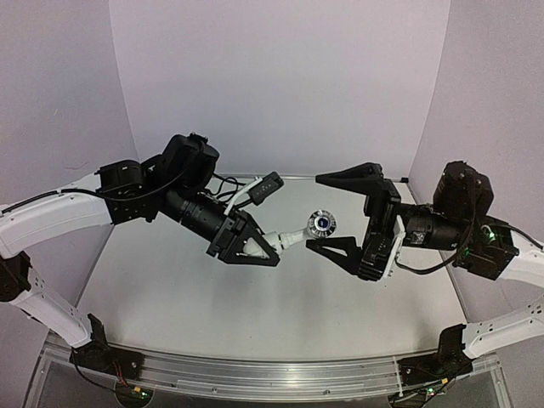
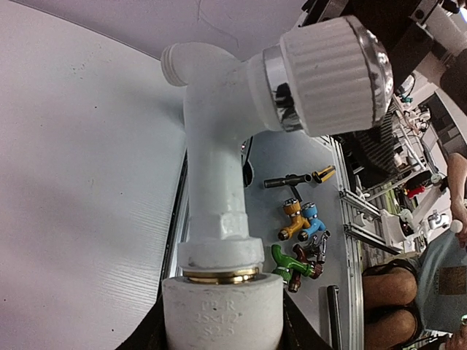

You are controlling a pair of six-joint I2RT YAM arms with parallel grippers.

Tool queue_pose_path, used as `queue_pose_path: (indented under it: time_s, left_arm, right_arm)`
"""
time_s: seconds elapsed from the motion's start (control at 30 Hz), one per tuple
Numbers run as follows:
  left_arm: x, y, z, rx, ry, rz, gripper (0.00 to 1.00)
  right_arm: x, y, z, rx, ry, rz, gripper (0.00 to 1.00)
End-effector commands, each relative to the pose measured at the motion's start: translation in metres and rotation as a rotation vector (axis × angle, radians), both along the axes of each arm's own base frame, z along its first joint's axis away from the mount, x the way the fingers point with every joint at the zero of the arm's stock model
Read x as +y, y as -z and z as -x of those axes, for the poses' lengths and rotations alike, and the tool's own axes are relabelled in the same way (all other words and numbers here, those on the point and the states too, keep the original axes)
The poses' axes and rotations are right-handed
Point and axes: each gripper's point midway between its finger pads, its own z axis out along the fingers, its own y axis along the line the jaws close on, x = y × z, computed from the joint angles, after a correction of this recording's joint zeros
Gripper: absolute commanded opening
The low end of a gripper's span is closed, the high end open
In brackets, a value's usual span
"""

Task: Install the water faucets

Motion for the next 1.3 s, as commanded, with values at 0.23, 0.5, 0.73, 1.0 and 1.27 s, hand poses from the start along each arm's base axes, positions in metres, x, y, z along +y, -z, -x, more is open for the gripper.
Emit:
queue_pose_path:
  time_s: [0.23,0.5,0.73,1.0,1.27]
  left_arm:
    - [0.009,-0.037,0.014,-0.075,0.097,0.093,0.00]
    - [0.018,-0.053,0.022,-0.090,0.120,0.133,0.00]
    - [0.022,-0.062,0.028,-0.087,0.143,0.153,0.00]
    - [0.028,-0.073,0.038,-0.080,0.188,0.187,0.00]
    - [0.034,-0.086,0.047,-0.088,0.230,0.229,0.00]
  right_arm:
    - [0.009,-0.042,-0.045,0.222,0.208,-0.122,0.68]
    - [0.010,-0.019,-0.047,0.243,0.224,-0.049,0.59]
    - [0.010,0.001,-0.048,0.250,0.223,0.016,0.48]
    - [0.008,0.029,-0.041,0.283,0.178,0.131,0.37]
    - [0.006,0.036,-0.025,0.362,0.102,0.170,0.27]
